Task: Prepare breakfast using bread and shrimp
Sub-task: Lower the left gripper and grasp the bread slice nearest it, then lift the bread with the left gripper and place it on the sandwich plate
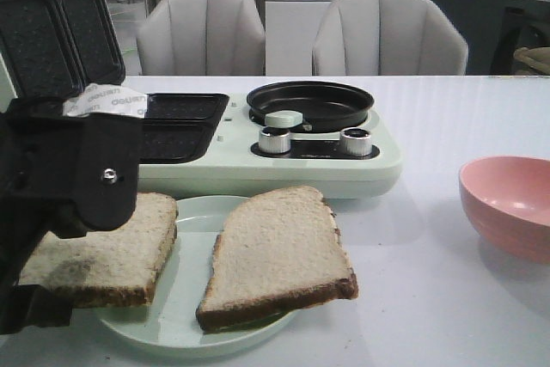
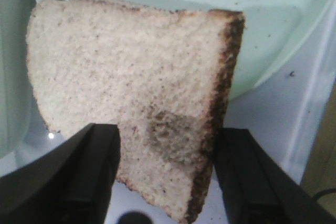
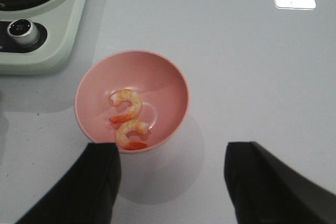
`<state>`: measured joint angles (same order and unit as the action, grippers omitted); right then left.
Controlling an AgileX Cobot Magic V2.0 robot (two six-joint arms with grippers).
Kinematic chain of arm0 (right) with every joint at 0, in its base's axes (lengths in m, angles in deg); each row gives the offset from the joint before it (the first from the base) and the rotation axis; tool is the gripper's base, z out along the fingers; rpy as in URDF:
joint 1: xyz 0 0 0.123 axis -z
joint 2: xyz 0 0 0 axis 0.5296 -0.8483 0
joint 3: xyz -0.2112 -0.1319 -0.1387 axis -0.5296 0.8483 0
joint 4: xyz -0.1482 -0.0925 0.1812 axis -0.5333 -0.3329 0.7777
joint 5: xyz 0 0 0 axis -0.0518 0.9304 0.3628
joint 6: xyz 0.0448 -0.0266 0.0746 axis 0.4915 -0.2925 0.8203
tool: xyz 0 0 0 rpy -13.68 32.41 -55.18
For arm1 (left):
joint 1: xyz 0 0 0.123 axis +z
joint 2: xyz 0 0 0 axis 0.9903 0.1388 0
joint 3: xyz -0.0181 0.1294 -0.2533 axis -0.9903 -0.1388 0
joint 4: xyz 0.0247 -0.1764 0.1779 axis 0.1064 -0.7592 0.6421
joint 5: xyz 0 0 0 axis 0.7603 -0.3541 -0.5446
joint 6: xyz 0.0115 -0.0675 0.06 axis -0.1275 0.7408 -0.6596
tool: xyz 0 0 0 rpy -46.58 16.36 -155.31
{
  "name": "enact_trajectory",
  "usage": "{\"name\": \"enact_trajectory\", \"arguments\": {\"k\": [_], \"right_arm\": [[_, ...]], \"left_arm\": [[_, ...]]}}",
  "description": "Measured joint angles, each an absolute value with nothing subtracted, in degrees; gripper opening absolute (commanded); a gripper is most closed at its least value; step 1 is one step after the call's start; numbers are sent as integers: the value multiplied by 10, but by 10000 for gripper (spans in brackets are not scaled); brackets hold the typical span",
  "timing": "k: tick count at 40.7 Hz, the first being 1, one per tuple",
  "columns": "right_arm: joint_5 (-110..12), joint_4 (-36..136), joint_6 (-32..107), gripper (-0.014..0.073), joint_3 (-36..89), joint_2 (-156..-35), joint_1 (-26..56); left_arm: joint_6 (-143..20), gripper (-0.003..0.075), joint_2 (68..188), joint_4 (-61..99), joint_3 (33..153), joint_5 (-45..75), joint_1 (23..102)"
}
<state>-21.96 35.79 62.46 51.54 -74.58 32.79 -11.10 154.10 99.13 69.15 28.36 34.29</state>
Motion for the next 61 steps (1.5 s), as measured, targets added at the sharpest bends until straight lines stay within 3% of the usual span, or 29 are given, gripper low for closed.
{"name": "enact_trajectory", "arguments": {"k": [33, 37, 47, 61], "right_arm": [[-221, 358, 625, 537, 515, -747, 328], [-221, 358, 625, 537, 515, -747, 328], [-221, 358, 625, 537, 515, -747, 328], [-221, 358, 625, 537, 515, -747, 328]], "left_arm": [[-111, 414, 1563, 1012, 692, 280, 343], [-111, 352, 1567, 1012, 692, 280, 343], [-111, 92, 1568, 1011, 693, 280, 343], [-111, 99, 1545, 998, 694, 298, 343]]}}
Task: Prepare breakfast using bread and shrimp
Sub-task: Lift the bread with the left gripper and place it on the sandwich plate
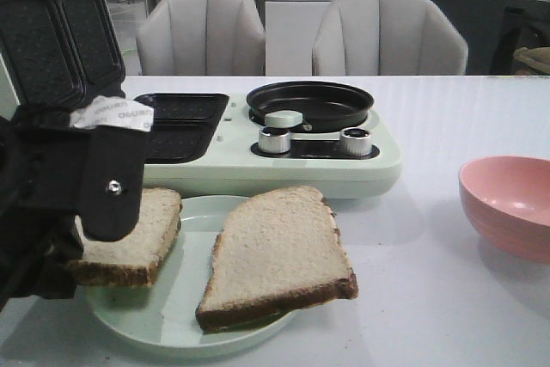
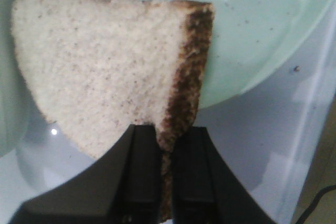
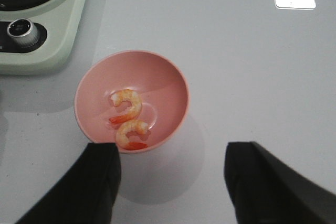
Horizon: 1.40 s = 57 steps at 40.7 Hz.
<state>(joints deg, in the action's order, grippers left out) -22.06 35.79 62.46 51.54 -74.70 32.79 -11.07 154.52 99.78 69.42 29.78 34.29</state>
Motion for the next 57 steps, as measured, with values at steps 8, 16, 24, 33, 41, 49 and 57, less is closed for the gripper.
{"name": "enact_trajectory", "arguments": {"k": [8, 16, 24, 33, 41, 49, 57], "right_arm": [[-221, 358, 625, 537, 515, -747, 328], [-221, 358, 625, 537, 515, -747, 328], [-221, 358, 625, 537, 515, -747, 328], [-221, 358, 625, 537, 515, -747, 328], [-221, 358, 625, 537, 515, -747, 328], [-221, 358, 625, 537, 515, -747, 328], [-221, 358, 625, 537, 515, -747, 328]], "left_arm": [[-111, 99, 1473, 997, 694, 320, 343], [-111, 99, 1382, 1022, 714, 330, 343], [-111, 99, 1351, 1099, 769, 329, 343], [-111, 99, 1404, 1201, 830, 310, 360], [-107, 99, 1502, 1256, 904, 248, 423], [-91, 99, 1633, 1263, 1004, 212, 504], [-85, 99, 1757, 1263, 1108, 204, 554]]}}
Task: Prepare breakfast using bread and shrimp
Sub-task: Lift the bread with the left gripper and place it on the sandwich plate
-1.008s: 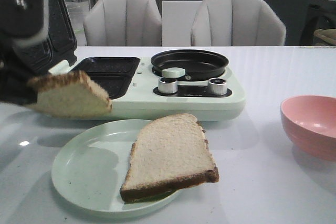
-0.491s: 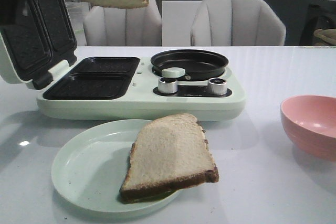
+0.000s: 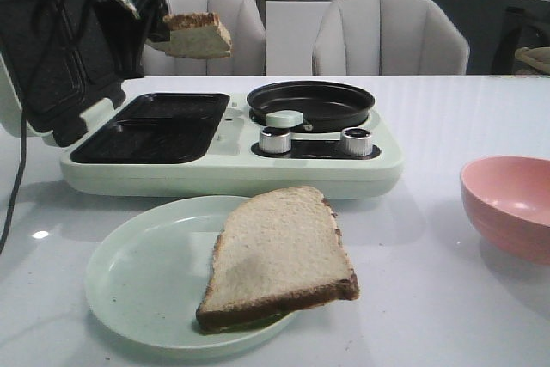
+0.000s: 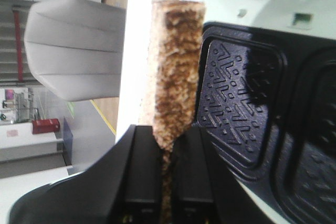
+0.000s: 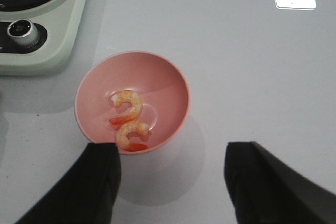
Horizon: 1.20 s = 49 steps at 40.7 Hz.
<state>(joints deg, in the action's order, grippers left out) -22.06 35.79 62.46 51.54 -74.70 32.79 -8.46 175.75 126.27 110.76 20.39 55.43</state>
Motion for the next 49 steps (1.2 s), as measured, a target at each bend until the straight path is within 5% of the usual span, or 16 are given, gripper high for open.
{"name": "enact_trajectory", "arguments": {"k": [7, 24, 36, 49], "right_arm": [[-221, 358, 625, 537, 515, -747, 328], [-221, 358, 625, 537, 515, -747, 328], [-221, 358, 625, 537, 515, -747, 328], [-221, 358, 625, 537, 515, -747, 328]], "left_arm": [[-84, 139, 1826, 1264, 1148, 204, 566], [-83, 586, 1843, 1270, 1154, 195, 567], [-83, 592, 1822, 1198, 1148, 253, 566], [-83, 592, 1670, 1010, 1099, 301, 523]]}}
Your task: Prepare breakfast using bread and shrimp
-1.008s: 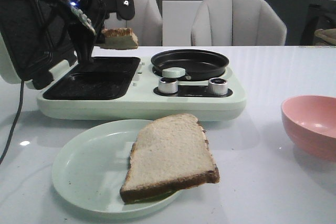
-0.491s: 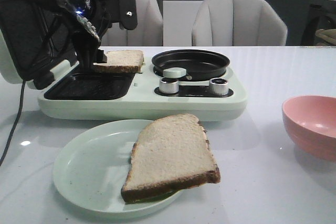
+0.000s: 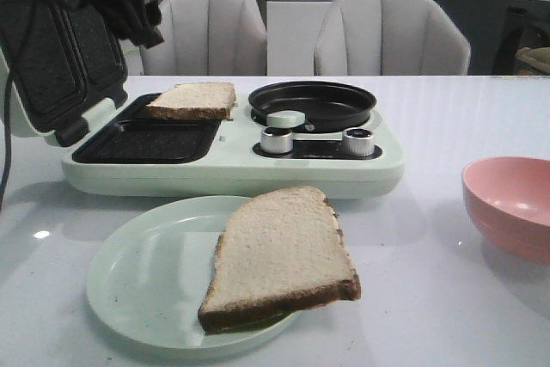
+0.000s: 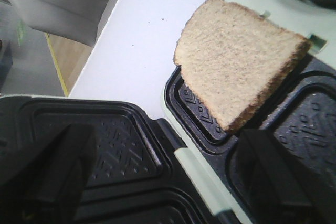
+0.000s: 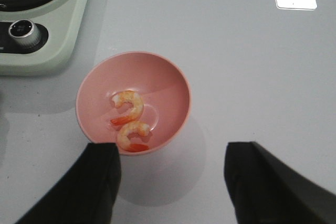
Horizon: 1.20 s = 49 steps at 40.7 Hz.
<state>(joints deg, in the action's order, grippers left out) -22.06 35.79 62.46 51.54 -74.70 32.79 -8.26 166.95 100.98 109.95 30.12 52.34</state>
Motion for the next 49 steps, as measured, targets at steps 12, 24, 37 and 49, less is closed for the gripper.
{"name": "enact_trajectory", "arguments": {"k": [12, 24, 37, 49], "right_arm": [[-221, 358, 625, 537, 515, -747, 328], [-221, 358, 625, 537, 515, -747, 328], [-221, 358, 625, 537, 515, -747, 328], [-221, 358, 625, 537, 515, -747, 328]], "left_arm": [[-81, 580, 1476, 795, 1063, 471, 398], [-80, 511, 1320, 646, 976, 505, 332], [-80, 466, 1201, 576, 834, 456, 329], [-80, 456, 1087, 573, 736, 450, 329]]}}
